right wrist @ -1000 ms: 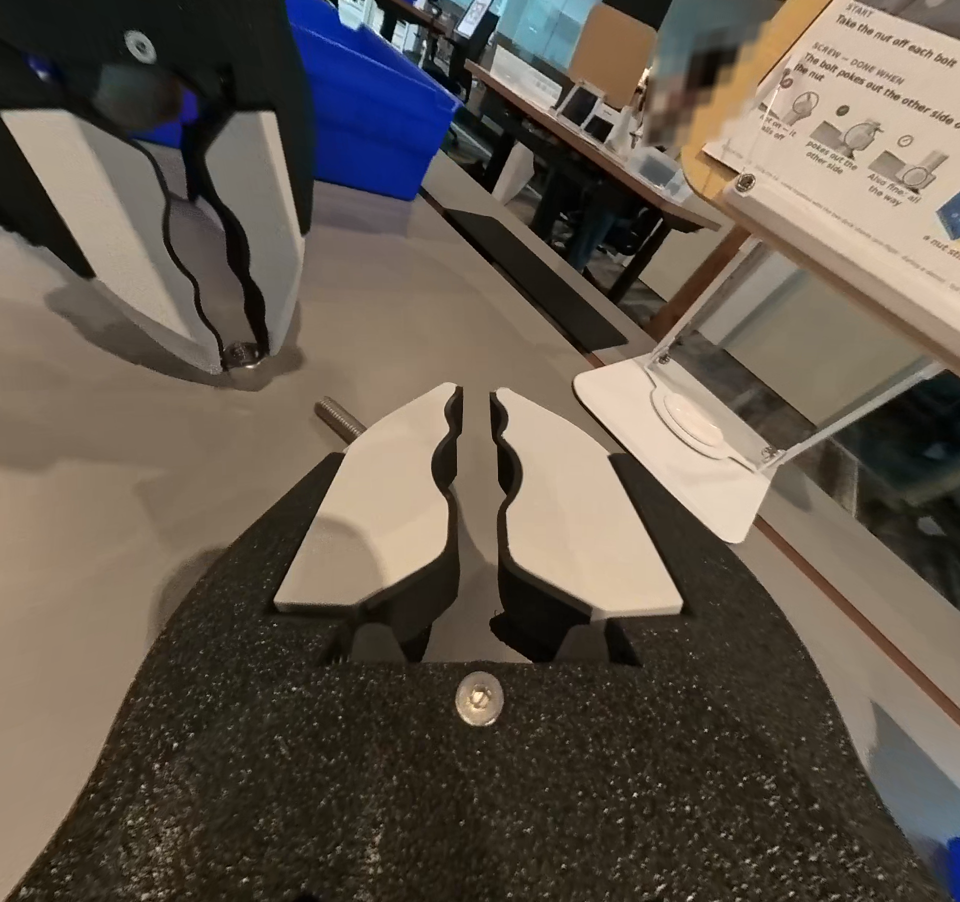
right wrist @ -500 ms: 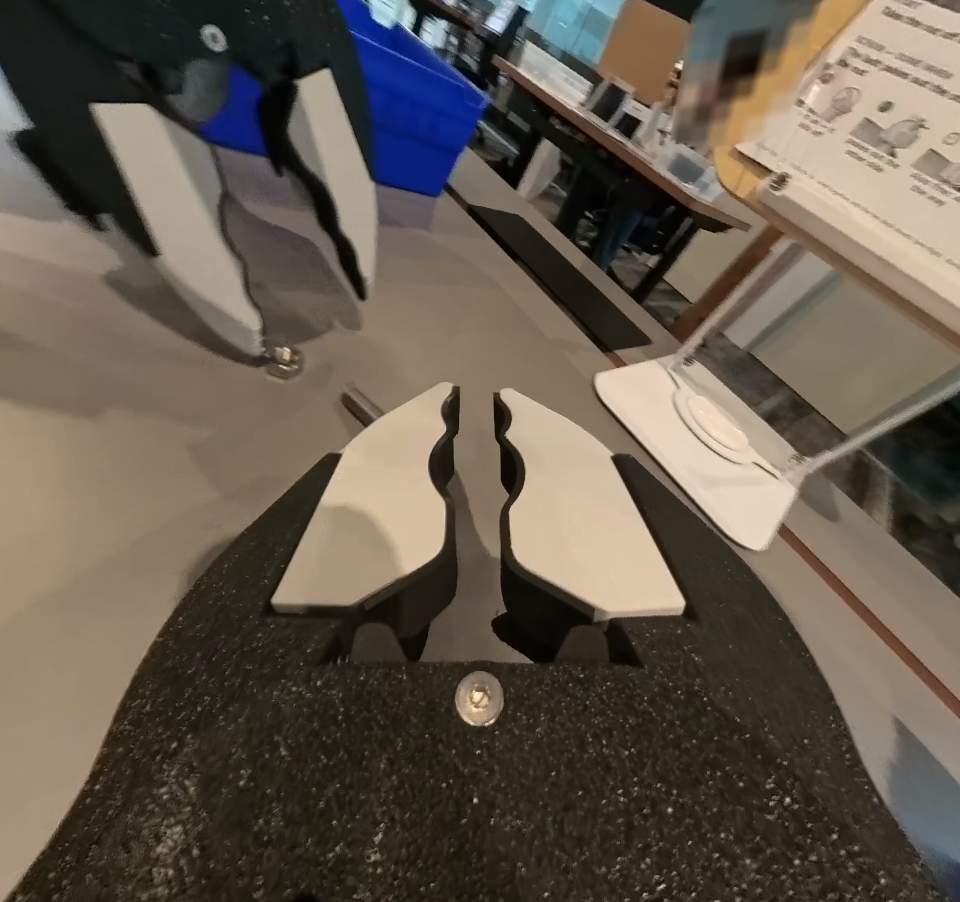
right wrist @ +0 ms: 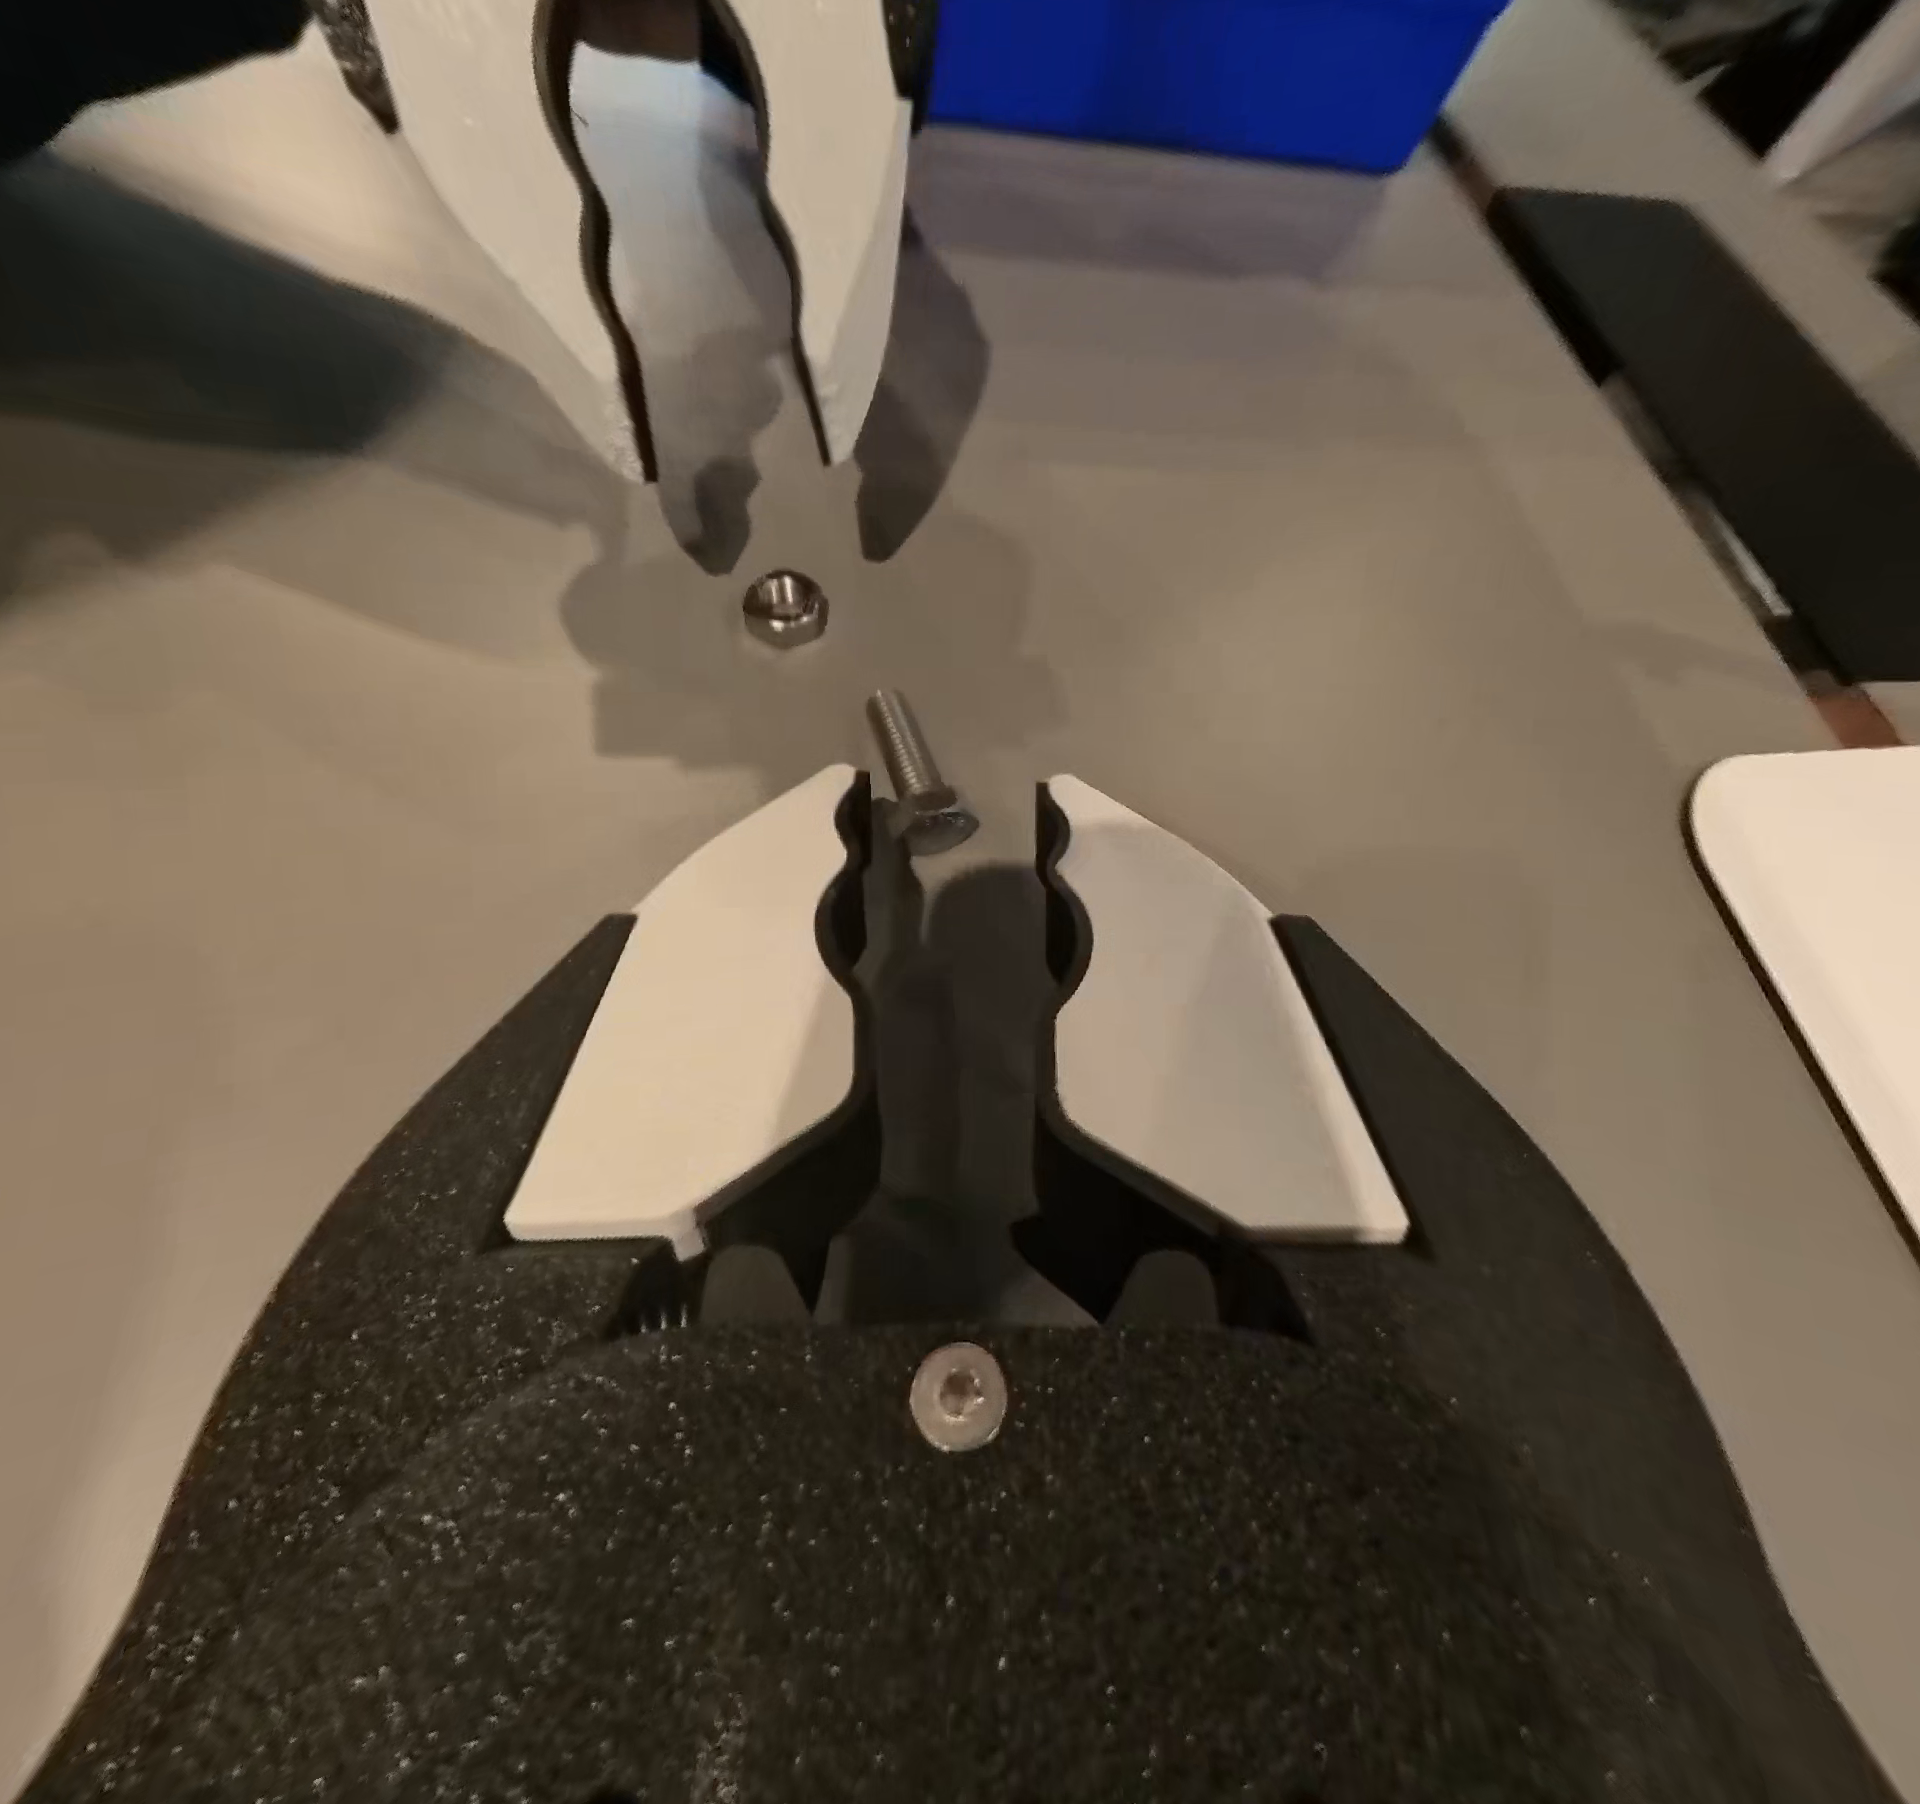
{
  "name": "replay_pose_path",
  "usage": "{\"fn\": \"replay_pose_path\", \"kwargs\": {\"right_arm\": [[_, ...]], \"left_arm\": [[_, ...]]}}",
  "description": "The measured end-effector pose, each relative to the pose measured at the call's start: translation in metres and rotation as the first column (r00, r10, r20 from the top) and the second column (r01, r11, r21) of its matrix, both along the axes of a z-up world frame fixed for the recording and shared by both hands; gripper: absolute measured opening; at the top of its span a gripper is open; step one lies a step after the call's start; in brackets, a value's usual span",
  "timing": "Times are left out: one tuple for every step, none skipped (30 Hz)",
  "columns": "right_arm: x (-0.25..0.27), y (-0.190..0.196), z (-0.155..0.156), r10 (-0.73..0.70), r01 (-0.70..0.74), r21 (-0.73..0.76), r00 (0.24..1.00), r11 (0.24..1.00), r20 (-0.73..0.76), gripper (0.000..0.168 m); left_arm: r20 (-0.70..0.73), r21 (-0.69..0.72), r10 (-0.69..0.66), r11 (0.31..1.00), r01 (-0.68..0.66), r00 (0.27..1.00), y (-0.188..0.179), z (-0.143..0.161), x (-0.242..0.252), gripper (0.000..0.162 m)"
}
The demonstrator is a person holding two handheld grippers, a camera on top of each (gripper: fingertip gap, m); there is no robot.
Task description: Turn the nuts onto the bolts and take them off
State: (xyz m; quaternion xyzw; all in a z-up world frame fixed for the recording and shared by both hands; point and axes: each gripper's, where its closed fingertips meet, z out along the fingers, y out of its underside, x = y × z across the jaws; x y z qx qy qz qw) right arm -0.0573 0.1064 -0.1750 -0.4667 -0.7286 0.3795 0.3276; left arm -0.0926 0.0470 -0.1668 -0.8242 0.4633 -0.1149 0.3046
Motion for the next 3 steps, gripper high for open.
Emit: {"fn": "replay_pose_path", "kwargs": {"right_arm": [[-0.0003, 0.0004, -0.0026, 0.019, -0.019, -0.007, 1.0, 1.0, 0.02, 0.03], [0.0001, -0.0001, -0.005, 0.04, -0.04, -0.014, 0.998, 0.999, 0.04, 0.029], [-0.0002, 0.0001, -0.0065, 0.056, -0.056, -0.014, 0.997, 0.998, 0.05, 0.027]], "left_arm": [[-0.004, -0.012, -0.007, 1.0, 0.007, 1.0, 0.0, -0.0032, 0.0022, 0.032], [-0.02, -0.025, -0.01, 1.0, 0.01, 1.0, 0.0001, -0.0076, 0.003, 0.032], [-0.045, -0.037, -0.012, 0.999, 0.01, 0.999, 0.0004, -0.0125, 0.0026, 0.032]]}}
